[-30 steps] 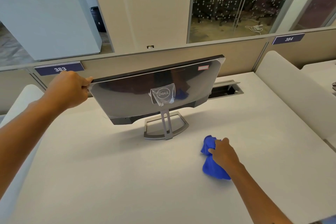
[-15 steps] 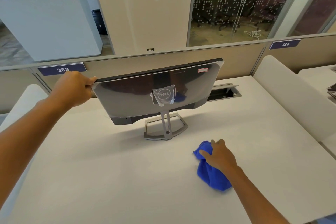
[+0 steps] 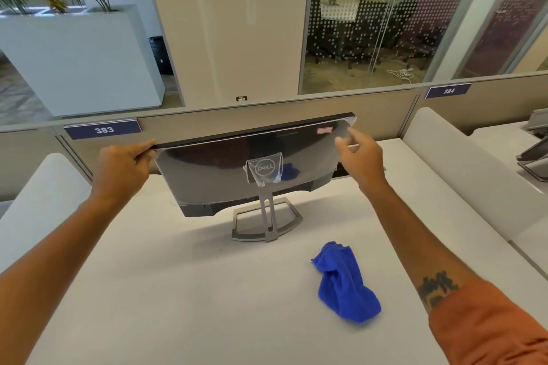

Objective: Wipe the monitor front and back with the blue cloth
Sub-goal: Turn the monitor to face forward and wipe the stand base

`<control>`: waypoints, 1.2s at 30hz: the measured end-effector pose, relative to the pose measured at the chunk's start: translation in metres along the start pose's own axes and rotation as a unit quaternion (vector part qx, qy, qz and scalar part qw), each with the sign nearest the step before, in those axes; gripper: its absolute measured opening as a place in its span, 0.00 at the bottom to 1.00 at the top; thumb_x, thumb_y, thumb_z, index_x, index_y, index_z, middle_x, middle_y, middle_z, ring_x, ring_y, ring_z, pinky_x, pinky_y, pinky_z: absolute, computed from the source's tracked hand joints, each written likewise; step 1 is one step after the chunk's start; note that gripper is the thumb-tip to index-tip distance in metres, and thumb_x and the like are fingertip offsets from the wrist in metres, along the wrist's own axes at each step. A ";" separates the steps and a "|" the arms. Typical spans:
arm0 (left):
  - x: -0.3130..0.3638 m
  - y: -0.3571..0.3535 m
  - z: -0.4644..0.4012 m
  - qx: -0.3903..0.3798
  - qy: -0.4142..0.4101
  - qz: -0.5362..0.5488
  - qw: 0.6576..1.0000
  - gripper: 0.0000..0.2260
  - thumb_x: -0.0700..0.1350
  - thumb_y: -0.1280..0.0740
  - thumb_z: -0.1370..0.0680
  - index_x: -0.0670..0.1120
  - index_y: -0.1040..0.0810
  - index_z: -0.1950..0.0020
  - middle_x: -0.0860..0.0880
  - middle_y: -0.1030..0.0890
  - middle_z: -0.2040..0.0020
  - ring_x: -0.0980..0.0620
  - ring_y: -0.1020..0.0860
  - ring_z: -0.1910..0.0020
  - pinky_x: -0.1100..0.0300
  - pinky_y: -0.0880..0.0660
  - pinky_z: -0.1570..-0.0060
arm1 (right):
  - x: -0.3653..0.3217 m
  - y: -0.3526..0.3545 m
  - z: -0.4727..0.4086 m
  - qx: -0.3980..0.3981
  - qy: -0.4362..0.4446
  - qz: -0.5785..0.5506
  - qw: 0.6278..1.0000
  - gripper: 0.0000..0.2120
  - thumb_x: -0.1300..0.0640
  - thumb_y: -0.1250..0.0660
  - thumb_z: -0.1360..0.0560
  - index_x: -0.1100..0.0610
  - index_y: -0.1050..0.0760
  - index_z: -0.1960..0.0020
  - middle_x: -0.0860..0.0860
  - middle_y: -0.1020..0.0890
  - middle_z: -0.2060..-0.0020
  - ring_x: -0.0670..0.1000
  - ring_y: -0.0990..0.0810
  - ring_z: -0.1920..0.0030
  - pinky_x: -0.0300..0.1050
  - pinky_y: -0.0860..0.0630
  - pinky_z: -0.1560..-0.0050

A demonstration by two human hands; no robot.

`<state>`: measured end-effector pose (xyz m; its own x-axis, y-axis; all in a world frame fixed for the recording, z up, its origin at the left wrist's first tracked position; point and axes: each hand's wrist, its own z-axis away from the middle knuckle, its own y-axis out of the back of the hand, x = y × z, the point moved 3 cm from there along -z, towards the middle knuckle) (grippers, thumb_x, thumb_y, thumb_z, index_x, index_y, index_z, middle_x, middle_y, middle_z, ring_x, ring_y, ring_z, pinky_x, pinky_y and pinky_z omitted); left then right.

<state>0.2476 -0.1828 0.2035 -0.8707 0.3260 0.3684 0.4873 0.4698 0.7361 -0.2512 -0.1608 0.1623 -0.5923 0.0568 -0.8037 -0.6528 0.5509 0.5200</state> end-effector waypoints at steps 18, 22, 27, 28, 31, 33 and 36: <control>0.007 0.004 0.014 0.016 0.016 -0.018 1.000 0.14 0.48 0.30 0.21 0.42 0.17 0.39 0.45 0.13 0.58 0.54 0.26 0.73 0.73 0.33 0.75 | -0.036 -0.048 -0.019 -0.073 -0.016 0.044 0.996 0.42 0.35 0.31 0.21 0.54 0.38 0.16 0.55 0.34 0.20 0.60 0.28 0.23 0.56 0.23 0.30; 0.014 0.009 0.022 0.022 0.002 -0.042 0.999 0.13 0.47 0.29 0.22 0.42 0.16 0.41 0.45 0.14 0.63 0.56 0.29 0.77 0.75 0.33 0.74 | -0.044 -0.051 -0.028 -0.096 -0.028 0.023 0.995 0.44 0.33 0.31 0.21 0.55 0.40 0.15 0.52 0.35 0.20 0.58 0.28 0.24 0.55 0.22 0.29; 0.031 0.020 0.040 0.021 -0.034 -0.097 0.994 0.12 0.45 0.29 0.21 0.42 0.16 0.41 0.45 0.15 0.66 0.51 0.28 0.77 0.69 0.37 0.73 | -0.060 -0.063 -0.037 -0.147 -0.016 0.043 0.988 0.45 0.30 0.32 0.22 0.58 0.37 0.18 0.53 0.34 0.23 0.55 0.26 0.30 0.48 0.23 0.36; 0.035 0.022 0.045 0.024 -0.036 -0.105 0.994 0.12 0.45 0.29 0.22 0.42 0.16 0.40 0.45 0.16 0.67 0.51 0.29 0.77 0.69 0.38 0.72 | -0.064 -0.066 -0.038 -0.157 -0.013 0.054 0.986 0.45 0.29 0.33 0.23 0.60 0.35 0.20 0.54 0.34 0.23 0.56 0.25 0.30 0.49 0.23 0.35; 0.046 0.027 0.061 0.029 -0.033 -0.112 0.993 0.12 0.45 0.28 0.22 0.41 0.15 0.41 0.44 0.14 0.64 0.49 0.27 0.75 0.66 0.33 0.72 | -0.076 -0.078 -0.041 -0.193 -0.019 0.060 0.979 0.47 0.25 0.35 0.24 0.60 0.35 0.21 0.56 0.35 0.22 0.60 0.27 0.26 0.58 0.24 0.27; 0.054 0.031 0.071 0.025 -0.028 -0.114 0.993 0.12 0.46 0.28 0.22 0.42 0.15 0.41 0.43 0.13 0.60 0.44 0.21 0.72 0.60 0.27 0.69 | -0.086 -0.086 -0.040 -0.215 -0.021 0.061 0.974 0.50 0.23 0.37 0.25 0.60 0.37 0.19 0.55 0.37 0.21 0.61 0.29 0.24 0.61 0.26 0.25; 0.068 0.037 0.084 0.024 -0.031 -0.127 0.991 0.12 0.45 0.27 0.23 0.42 0.14 0.43 0.45 0.14 0.63 0.46 0.22 0.74 0.67 0.38 0.69 | -0.103 -0.098 -0.035 -0.240 -0.020 0.070 0.968 0.56 0.20 0.38 0.28 0.59 0.41 0.17 0.55 0.40 0.18 0.61 0.33 0.21 0.61 0.29 0.23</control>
<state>0.2123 -0.0744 0.2076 -0.9607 0.2406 0.1384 0.2567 0.5806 0.7726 -0.1430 -0.2502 0.2039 -0.6783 0.1399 -0.7214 -0.7175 0.0856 0.6912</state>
